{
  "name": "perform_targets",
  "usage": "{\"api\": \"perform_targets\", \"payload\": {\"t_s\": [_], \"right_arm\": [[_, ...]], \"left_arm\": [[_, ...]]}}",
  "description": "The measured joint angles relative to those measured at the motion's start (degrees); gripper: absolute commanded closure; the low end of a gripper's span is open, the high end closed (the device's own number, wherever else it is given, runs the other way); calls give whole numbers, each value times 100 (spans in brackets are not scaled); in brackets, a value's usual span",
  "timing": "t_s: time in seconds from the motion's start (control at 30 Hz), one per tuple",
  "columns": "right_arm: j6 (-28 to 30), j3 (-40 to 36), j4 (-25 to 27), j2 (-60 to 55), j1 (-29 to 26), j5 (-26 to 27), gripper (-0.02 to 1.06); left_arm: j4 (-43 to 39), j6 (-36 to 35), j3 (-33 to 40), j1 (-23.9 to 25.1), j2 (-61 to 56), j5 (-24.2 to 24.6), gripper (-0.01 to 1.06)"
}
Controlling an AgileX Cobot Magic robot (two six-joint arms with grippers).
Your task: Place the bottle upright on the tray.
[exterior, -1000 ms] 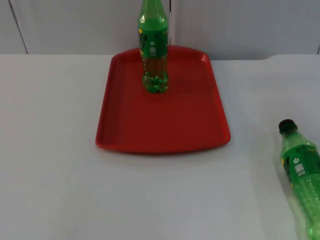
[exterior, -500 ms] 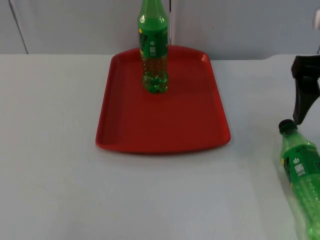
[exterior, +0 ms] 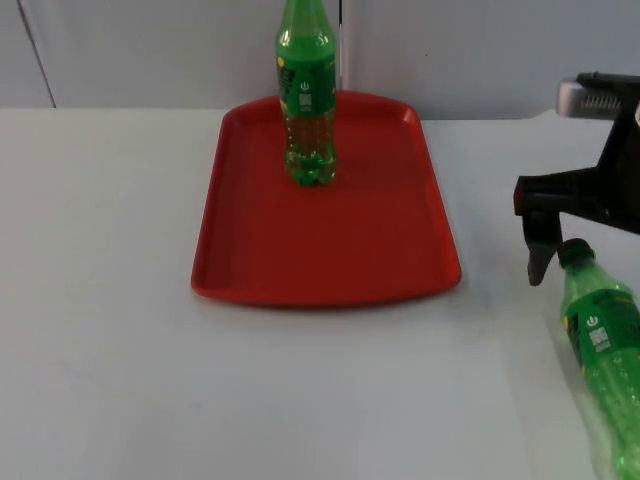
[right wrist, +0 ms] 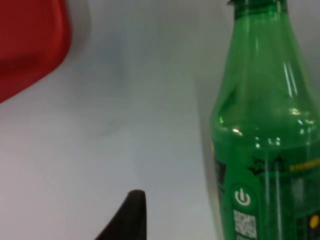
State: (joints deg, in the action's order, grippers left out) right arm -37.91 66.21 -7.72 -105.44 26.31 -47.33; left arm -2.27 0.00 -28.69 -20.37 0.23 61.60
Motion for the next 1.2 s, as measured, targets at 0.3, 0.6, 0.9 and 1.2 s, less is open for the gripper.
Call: {"api": "perform_targets", "payload": {"t_s": [0.3, 0.6, 0.9, 1.2], "right_arm": [[-52, 0, -63, -125, -33, 260, 1], [-117, 0, -83, -159, -256, 162, 1], [-197, 0, 55, -625, -256, 173, 1], [-411, -391, -35, -689, -267, 765, 1]], "left_arm": [[0, 0, 0, 0, 0, 0, 0], [0, 0, 0, 0, 0, 11, 0], [0, 0, 0, 0, 0, 11, 0], [0, 0, 0, 0, 0, 11, 0]]}}
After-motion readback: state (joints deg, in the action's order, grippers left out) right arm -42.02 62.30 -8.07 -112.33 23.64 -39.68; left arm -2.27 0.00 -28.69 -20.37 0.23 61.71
